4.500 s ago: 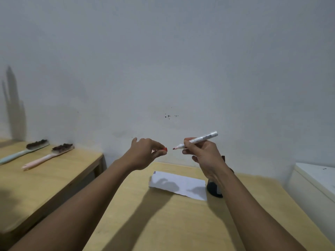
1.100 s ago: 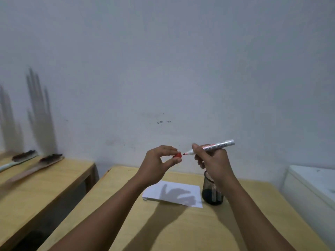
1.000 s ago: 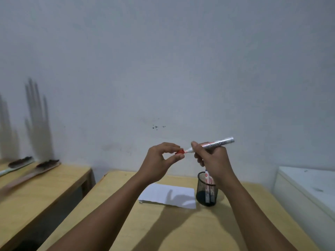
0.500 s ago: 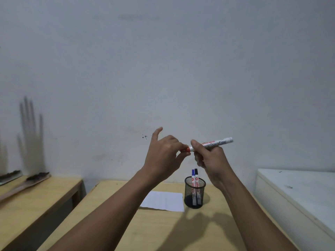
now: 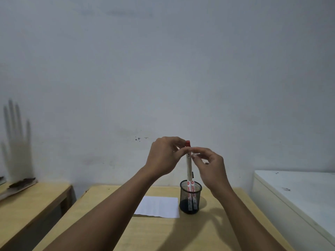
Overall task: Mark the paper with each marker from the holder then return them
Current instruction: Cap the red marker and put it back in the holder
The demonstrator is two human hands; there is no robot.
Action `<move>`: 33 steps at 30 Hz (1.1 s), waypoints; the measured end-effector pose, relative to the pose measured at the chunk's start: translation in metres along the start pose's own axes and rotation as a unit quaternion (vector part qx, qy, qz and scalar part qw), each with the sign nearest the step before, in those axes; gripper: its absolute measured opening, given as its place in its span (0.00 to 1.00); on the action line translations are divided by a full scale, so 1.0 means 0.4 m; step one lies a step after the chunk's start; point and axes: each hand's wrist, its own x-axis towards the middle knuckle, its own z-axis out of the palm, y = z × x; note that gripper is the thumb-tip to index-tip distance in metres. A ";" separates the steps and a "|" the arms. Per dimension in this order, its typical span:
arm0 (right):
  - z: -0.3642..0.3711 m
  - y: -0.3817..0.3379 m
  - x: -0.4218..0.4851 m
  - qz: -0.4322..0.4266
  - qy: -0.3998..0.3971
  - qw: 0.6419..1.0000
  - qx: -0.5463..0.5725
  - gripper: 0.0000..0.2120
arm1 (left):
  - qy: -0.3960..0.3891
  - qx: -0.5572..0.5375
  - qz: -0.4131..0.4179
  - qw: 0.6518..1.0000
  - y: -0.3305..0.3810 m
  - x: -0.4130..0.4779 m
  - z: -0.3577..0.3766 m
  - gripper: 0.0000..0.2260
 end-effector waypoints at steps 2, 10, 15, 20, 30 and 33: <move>-0.013 0.020 0.013 -0.021 -0.029 0.998 -0.044 0.09 | 0.001 -0.041 -0.042 0.998 -0.024 0.011 0.028 0.10; -0.007 0.148 0.086 -0.028 -0.033 0.992 -0.122 0.19 | -0.027 -0.059 -0.106 0.992 -0.127 0.022 0.134 0.14; 0.009 0.228 0.116 -0.012 -0.039 0.987 -0.156 0.29 | -0.164 0.143 -0.130 0.967 -0.249 -0.025 0.201 0.16; 0.054 0.303 0.120 0.015 -0.097 0.970 -0.221 0.25 | -0.232 0.188 -0.119 0.947 -0.314 -0.063 0.259 0.21; 0.100 0.382 0.120 0.023 -0.135 0.916 -0.378 0.19 | -0.222 0.168 -0.108 0.954 -0.361 -0.070 0.295 0.17; 0.101 0.394 0.125 0.020 -0.134 0.899 -0.416 0.19 | -0.217 0.163 -0.113 0.956 -0.370 -0.071 0.294 0.16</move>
